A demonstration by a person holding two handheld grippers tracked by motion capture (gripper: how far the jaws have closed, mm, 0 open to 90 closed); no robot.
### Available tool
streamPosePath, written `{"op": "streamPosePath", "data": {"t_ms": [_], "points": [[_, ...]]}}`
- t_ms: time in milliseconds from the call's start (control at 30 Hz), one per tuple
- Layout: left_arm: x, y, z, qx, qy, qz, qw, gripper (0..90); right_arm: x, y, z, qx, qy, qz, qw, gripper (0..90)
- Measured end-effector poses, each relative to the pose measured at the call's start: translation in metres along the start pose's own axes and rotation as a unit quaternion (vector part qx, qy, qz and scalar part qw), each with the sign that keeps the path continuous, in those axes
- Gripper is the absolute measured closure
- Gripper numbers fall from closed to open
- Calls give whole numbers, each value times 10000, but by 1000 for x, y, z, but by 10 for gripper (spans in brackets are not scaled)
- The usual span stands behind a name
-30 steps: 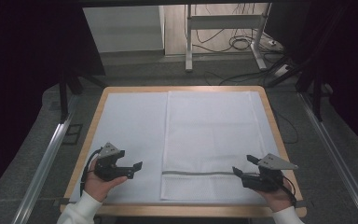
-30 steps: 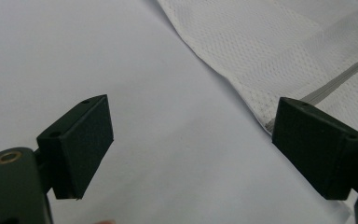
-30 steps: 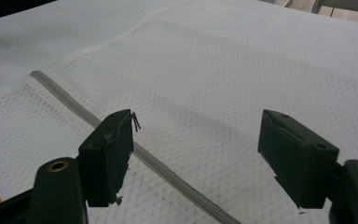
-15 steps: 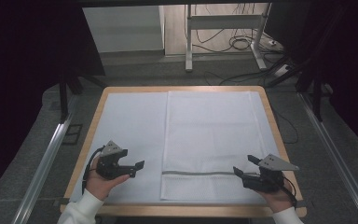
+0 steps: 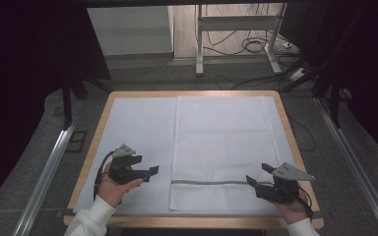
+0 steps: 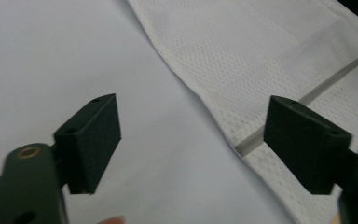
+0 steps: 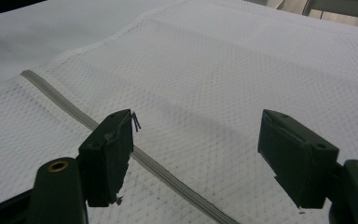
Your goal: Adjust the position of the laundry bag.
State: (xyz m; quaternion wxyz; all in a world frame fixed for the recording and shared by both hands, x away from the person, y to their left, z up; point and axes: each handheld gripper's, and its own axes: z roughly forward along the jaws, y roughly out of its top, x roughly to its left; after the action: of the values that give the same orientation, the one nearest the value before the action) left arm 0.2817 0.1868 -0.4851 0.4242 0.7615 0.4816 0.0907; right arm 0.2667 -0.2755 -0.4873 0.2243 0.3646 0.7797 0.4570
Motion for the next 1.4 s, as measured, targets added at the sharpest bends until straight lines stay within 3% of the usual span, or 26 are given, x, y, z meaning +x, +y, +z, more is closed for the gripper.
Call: {"op": "streamPosePath", "data": {"t_ms": [367, 733, 1067, 1200, 1400], "points": [[-16, 0, 26, 351, -182, 43, 9992, 224, 1, 0, 0, -30, -11, -35, 10000, 263], [-21, 3, 49, 676, -163, -42, 9976, 258, -1, -1, 1, 32, -149, -84, 9998, 263], [-20, 9, 63, 807, -318, -232, 9960, 271, -2, -1, -1, -3, -203, -234, 9995, 263], [-22, 8, 70, 955, -381, -219, 9945, 276, -2, -2, -1, -10, -238, -215, 9995, 263], [-27, 9, 80, 1058, -465, -317, 9928, 290, 2, 0, -1, -15, -275, -402, 9988, 263]]}}
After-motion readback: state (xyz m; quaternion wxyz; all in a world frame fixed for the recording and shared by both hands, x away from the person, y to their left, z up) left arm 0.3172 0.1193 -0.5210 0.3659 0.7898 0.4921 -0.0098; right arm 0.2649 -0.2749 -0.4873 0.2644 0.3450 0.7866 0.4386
